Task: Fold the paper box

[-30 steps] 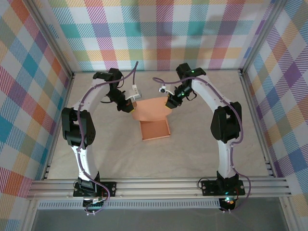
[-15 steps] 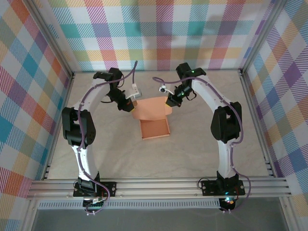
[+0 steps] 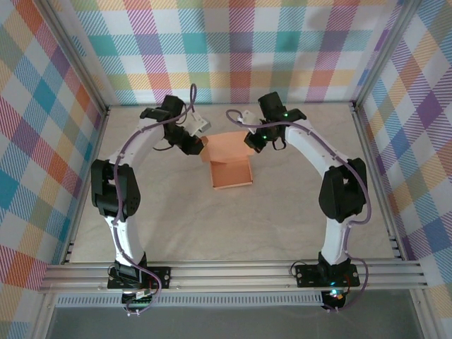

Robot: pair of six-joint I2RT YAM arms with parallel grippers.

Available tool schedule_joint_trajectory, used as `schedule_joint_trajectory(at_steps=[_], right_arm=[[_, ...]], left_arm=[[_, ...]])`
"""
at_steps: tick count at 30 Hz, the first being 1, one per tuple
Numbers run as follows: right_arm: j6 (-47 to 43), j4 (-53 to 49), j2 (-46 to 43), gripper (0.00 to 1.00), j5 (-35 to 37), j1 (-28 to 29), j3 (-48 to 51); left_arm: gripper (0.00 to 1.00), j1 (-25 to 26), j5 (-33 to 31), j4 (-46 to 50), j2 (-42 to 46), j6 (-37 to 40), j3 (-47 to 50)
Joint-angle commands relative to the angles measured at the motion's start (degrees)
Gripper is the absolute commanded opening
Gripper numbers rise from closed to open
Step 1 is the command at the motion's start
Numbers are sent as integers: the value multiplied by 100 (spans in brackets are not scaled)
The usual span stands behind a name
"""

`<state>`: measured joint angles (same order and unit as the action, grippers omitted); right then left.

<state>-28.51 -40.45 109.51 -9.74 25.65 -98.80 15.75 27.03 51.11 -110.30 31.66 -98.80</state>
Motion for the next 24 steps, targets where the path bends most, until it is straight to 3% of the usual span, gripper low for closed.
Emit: schedule_joint_trajectory(at_steps=[1,6,11,15,24], right_arm=[[1084,576,-342,0,705,145,274],[2397,859,-580,0,1280,272,625],[3631,1320,-843,0,1928,418,1183],[4166,1592,-938,0,2685,651,1504],[5337,2256,-1131,0,3369,807,2075]], left_arm=[[0,227,-565,-727,386,-1429,170],[0,523,-1277,-997,435,-2668,174],[0,963,-1973,-1363,464,-3360,293],[0,1164,-2131,-1604,431,-3810,342],[0,1386,-2436,-2275,611,-4608,938]])
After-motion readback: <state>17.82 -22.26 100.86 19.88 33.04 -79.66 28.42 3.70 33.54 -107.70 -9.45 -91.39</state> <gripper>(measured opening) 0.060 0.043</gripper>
